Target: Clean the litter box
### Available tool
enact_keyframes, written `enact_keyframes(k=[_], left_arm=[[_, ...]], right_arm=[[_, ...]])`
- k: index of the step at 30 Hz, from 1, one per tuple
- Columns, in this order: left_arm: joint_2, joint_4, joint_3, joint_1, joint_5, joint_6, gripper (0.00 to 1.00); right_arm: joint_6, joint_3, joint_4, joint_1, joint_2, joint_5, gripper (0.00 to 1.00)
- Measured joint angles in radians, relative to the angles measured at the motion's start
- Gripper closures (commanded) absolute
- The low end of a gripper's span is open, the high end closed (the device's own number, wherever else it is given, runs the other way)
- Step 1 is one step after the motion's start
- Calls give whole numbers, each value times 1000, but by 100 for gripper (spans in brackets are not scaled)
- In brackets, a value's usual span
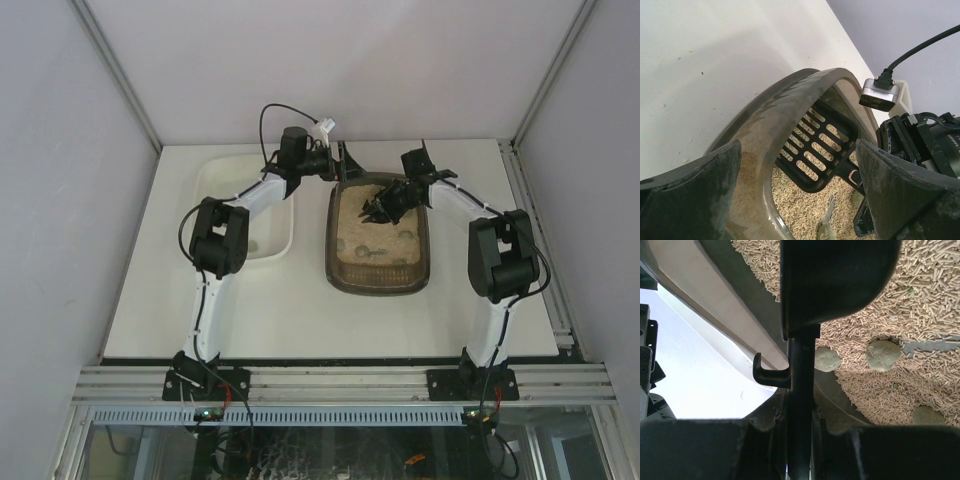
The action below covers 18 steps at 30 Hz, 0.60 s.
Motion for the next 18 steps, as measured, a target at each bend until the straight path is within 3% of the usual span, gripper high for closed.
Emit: enact_keyframes(k=[18], left_arm=[[-33, 98, -89, 1, 19, -72, 2]], right_arm=[[36, -158, 188, -3, -48, -118, 100]])
